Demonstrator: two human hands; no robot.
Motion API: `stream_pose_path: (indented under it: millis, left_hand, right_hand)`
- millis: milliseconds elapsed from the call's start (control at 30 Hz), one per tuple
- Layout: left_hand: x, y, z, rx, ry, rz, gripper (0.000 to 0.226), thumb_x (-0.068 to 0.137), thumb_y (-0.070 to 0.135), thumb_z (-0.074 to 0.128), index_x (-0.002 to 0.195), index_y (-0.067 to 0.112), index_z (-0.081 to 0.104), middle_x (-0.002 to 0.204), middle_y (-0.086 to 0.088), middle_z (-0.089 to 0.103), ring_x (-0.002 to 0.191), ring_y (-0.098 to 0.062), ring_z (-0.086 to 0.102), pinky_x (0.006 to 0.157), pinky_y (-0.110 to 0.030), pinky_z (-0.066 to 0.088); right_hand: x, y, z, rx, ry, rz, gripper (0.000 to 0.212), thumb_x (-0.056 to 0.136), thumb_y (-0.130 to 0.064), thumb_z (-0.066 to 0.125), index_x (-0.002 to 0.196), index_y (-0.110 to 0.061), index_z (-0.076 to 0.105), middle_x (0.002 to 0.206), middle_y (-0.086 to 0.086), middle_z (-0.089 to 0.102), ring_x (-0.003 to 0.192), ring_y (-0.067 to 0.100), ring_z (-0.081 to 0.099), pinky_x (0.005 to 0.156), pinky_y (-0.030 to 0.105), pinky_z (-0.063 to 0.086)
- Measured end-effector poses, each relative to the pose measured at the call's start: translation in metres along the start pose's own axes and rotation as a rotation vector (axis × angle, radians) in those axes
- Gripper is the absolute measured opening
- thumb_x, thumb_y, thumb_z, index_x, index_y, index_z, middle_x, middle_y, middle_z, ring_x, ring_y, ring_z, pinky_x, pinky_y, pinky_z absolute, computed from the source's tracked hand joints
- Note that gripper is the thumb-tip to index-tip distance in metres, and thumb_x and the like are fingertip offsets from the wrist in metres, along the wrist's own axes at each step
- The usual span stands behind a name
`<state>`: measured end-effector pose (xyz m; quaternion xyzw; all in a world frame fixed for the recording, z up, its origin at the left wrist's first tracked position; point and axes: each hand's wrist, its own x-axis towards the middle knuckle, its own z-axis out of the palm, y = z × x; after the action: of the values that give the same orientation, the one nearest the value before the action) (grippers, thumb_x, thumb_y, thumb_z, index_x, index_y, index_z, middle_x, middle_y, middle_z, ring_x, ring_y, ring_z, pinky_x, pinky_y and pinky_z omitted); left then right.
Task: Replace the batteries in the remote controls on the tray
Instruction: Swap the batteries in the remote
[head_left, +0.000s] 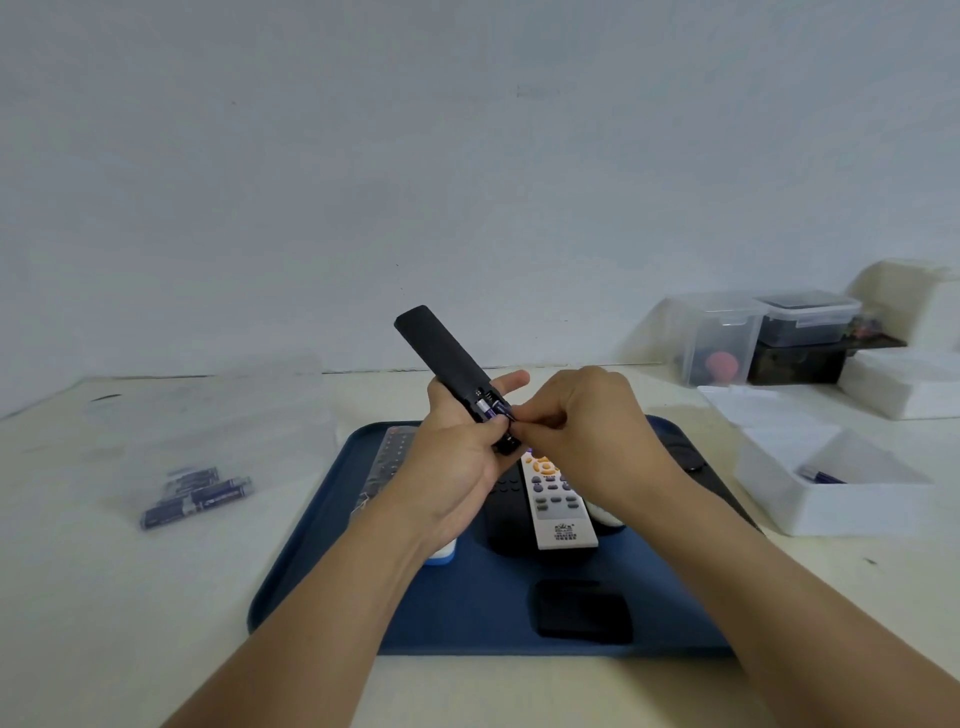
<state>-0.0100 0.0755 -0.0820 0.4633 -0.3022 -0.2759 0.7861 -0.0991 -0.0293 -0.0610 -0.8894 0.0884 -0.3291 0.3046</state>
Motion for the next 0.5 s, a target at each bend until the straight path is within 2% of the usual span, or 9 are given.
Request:
stream_pose_path:
  millis: [67,100,167,233,300,367,433,500]
  left_hand:
    - [-0.001,-0.001,-0.001,0.031,-0.002,-0.002,0.044,0.101,-0.017,0.036,0.124,0.020,0.043,0.132,-0.007,0.065,0.106,-0.020,0.069,0.091,-0.042,0.058]
    - [-0.001,-0.001,-0.002,0.031,-0.004,-0.009,0.043,0.101,-0.016,0.036,0.123,0.020,0.043,0.131,-0.007,0.065,0.105,-0.019,0.069,0.092,-0.043,0.058]
    - [-0.001,-0.001,-0.003,0.033,-0.013,-0.021,0.041,0.102,-0.015,0.036,0.125,0.018,0.042,0.129,-0.009,0.065,0.105,-0.020,0.070,0.091,-0.044,0.058]
    - [-0.001,-0.001,-0.002,0.037,-0.026,-0.024,0.041,0.102,-0.015,0.036,0.127,0.016,0.040,0.128,-0.012,0.065,0.108,-0.023,0.070,0.091,-0.045,0.059]
    - [-0.002,0.000,-0.001,0.019,-0.031,-0.027,0.041,0.101,-0.015,0.035,0.128,0.015,0.041,0.126,-0.016,0.065,0.117,-0.031,0.067,0.095,-0.049,0.057]
    - [-0.002,0.002,0.001,-0.017,-0.028,-0.040,0.043,0.101,-0.015,0.035,0.132,0.014,0.041,0.131,-0.023,0.061,0.123,-0.037,0.063,0.097,-0.052,0.056]
    - [-0.003,0.005,0.002,-0.077,-0.028,-0.060,0.045,0.101,-0.015,0.034,0.136,0.013,0.042,0.134,-0.027,0.058,0.119,-0.037,0.065,0.092,-0.050,0.059]
    - [-0.005,0.007,0.003,-0.147,-0.044,-0.090,0.044,0.102,-0.014,0.034,0.137,0.012,0.044,0.127,-0.027,0.063,0.108,-0.033,0.072,0.086,-0.047,0.062]
  right_hand:
    - [0.000,0.001,0.002,-0.020,-0.032,-0.031,0.014,0.087,-0.004,0.069,0.085,-0.010,0.082,0.069,0.010,0.068,0.065,0.023,0.063,0.058,0.028,0.048]
    - [0.000,0.002,0.002,-0.005,-0.036,-0.031,0.014,0.087,-0.003,0.070,0.087,-0.010,0.082,0.067,0.000,0.067,0.062,0.013,0.063,0.056,0.022,0.046]
    - [0.000,0.004,-0.001,0.077,-0.043,0.003,0.015,0.085,0.000,0.072,0.087,-0.010,0.083,0.058,-0.017,0.062,0.057,-0.002,0.059,0.054,0.010,0.041]
    - [0.001,0.006,-0.004,0.213,-0.054,0.053,0.017,0.083,0.005,0.073,0.086,-0.010,0.082,0.057,-0.024,0.064,0.054,-0.008,0.059,0.054,0.006,0.041]
    - [0.002,0.008,-0.005,0.364,-0.060,0.093,0.019,0.081,0.006,0.076,0.088,-0.011,0.082,0.076,-0.018,0.075,0.061,-0.004,0.067,0.057,0.012,0.048]
    - [0.002,0.010,-0.005,0.429,-0.036,0.135,0.019,0.079,0.001,0.079,0.090,-0.014,0.081,0.086,-0.002,0.079,0.075,0.014,0.075,0.063,0.029,0.058]
    - [0.002,0.011,-0.005,0.444,-0.010,0.183,0.017,0.076,-0.005,0.084,0.090,-0.014,0.082,0.082,0.004,0.079,0.079,0.028,0.075,0.074,0.045,0.062]
    - [0.003,0.011,-0.005,0.454,0.013,0.200,0.016,0.070,-0.011,0.089,0.085,-0.011,0.081,0.067,0.004,0.072,0.062,0.024,0.066,0.067,0.040,0.057]
